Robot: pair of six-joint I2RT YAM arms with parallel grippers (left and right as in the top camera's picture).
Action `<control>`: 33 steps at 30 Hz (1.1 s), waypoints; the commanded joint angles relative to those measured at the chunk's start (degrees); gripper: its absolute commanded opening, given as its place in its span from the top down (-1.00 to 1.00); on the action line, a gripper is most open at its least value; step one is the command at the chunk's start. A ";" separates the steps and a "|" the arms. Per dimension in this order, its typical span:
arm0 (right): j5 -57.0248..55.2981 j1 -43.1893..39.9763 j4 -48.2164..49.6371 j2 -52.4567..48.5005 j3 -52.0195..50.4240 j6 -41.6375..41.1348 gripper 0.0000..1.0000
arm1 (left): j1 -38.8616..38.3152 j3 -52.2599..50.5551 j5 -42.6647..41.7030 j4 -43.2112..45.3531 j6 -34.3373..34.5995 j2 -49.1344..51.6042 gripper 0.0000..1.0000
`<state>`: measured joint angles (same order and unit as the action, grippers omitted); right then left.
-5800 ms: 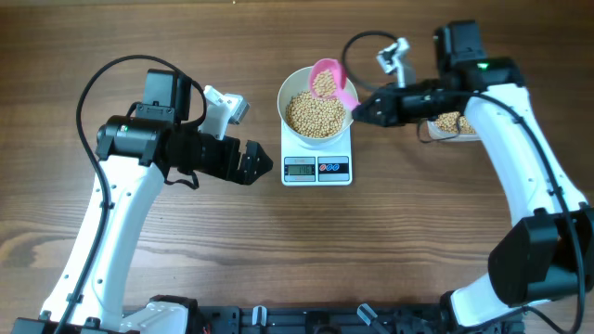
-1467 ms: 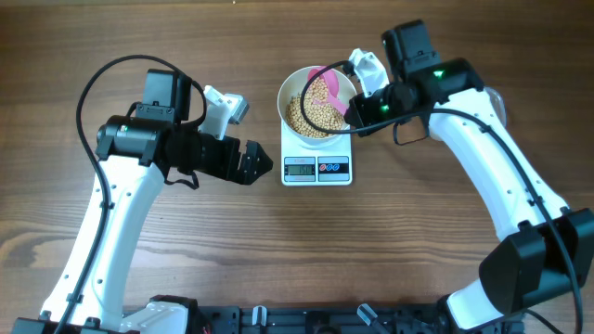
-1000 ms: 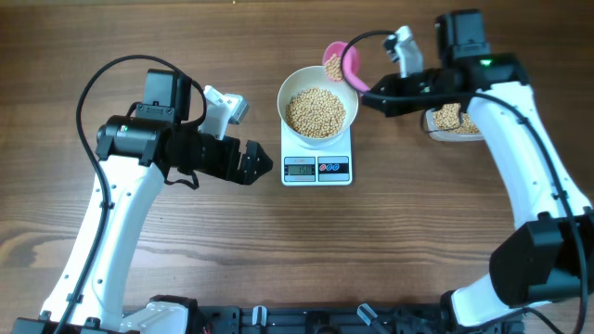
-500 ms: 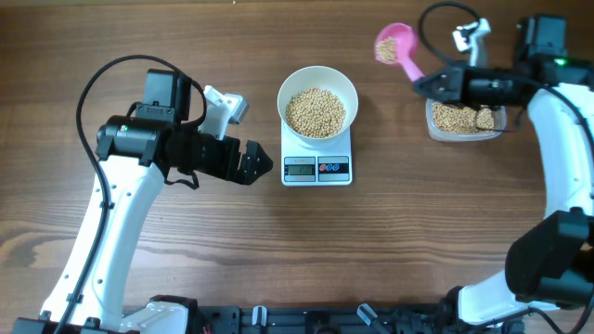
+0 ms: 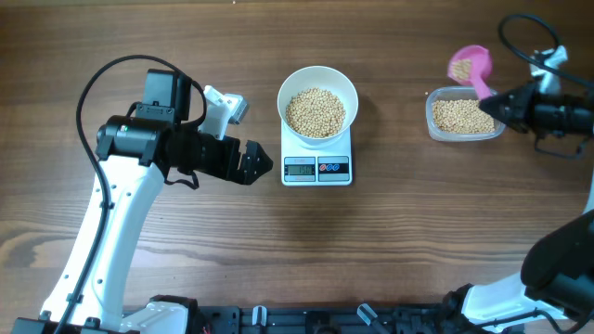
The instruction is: Scoop item into bowl and weigh 150g on scale
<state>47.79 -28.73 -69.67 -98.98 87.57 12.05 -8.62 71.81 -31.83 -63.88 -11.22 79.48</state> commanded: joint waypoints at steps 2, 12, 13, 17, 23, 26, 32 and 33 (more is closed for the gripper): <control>-9.77 -2.38 -0.90 1.92 1.46 3.06 0.92 | -0.26 -0.24 -1.07 0.00 0.11 -0.57 -1.00; -30.12 2.03 -3.41 1.92 1.38 4.26 0.91 | -0.26 -0.24 -1.07 0.00 0.11 -0.57 -1.00; -31.26 2.91 -3.37 1.92 1.36 4.26 0.91 | -0.26 -0.24 -1.09 0.00 0.11 -0.57 -1.00; -41.62 7.96 -3.06 1.92 1.36 2.19 0.91 | -0.26 -0.24 -1.07 0.00 0.11 -0.57 -1.00; -54.58 15.87 -1.95 1.92 1.36 -1.60 0.91 | -0.26 -0.24 -1.07 0.00 0.11 -0.57 -1.00; -60.81 18.91 -1.53 1.92 1.36 -3.23 0.91 | -0.26 -0.24 -1.07 0.00 0.11 -0.57 -1.00; -65.70 23.47 -1.57 1.92 1.36 -6.45 0.91 | -0.26 -0.24 -1.07 0.02 0.11 -0.57 -1.00; -65.94 23.85 -1.57 1.92 1.36 -6.67 0.92 | -0.26 -0.24 -1.07 0.00 0.11 -0.57 -1.00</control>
<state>-12.21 -6.50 -71.53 -98.98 87.59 8.75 -8.62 71.81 -31.83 -63.88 -11.22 79.48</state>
